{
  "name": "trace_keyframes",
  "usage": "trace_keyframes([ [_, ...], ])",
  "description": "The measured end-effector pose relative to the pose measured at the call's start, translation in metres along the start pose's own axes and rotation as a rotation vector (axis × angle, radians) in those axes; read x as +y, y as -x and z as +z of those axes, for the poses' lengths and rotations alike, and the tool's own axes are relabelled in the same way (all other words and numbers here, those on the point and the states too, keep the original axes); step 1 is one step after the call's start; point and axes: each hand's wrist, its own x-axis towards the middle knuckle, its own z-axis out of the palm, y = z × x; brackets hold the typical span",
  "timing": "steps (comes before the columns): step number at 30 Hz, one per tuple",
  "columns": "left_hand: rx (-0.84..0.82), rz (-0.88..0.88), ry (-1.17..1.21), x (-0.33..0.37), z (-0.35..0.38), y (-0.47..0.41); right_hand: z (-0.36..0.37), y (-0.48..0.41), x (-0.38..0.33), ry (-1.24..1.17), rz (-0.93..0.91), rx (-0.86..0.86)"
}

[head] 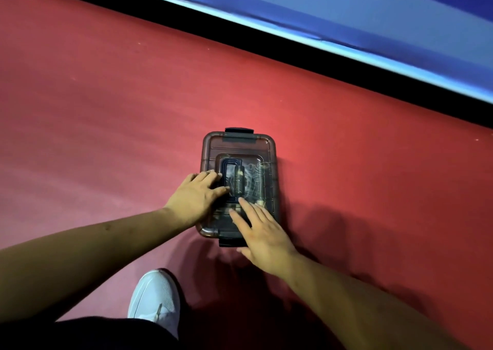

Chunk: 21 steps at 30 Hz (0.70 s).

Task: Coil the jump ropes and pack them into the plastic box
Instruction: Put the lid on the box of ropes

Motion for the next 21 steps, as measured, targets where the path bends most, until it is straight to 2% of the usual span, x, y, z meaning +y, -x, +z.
trace_keyframes([
  [4,-0.07,-0.045,0.065,-0.007,-0.005,-0.005,0.004,-0.001,0.007,-0.118,-0.006,0.043],
  [14,-0.101,0.005,0.151,-0.015,-0.008,-0.007,-0.001,-0.01,0.016,-0.25,-0.007,0.062],
  [17,-0.066,0.018,0.185,-0.027,-0.015,-0.014,-0.033,-0.038,0.032,-0.336,0.067,0.074],
  [21,0.014,-0.148,0.213,-0.025,-0.023,-0.04,-0.068,-0.103,0.073,-0.329,0.286,0.18],
])
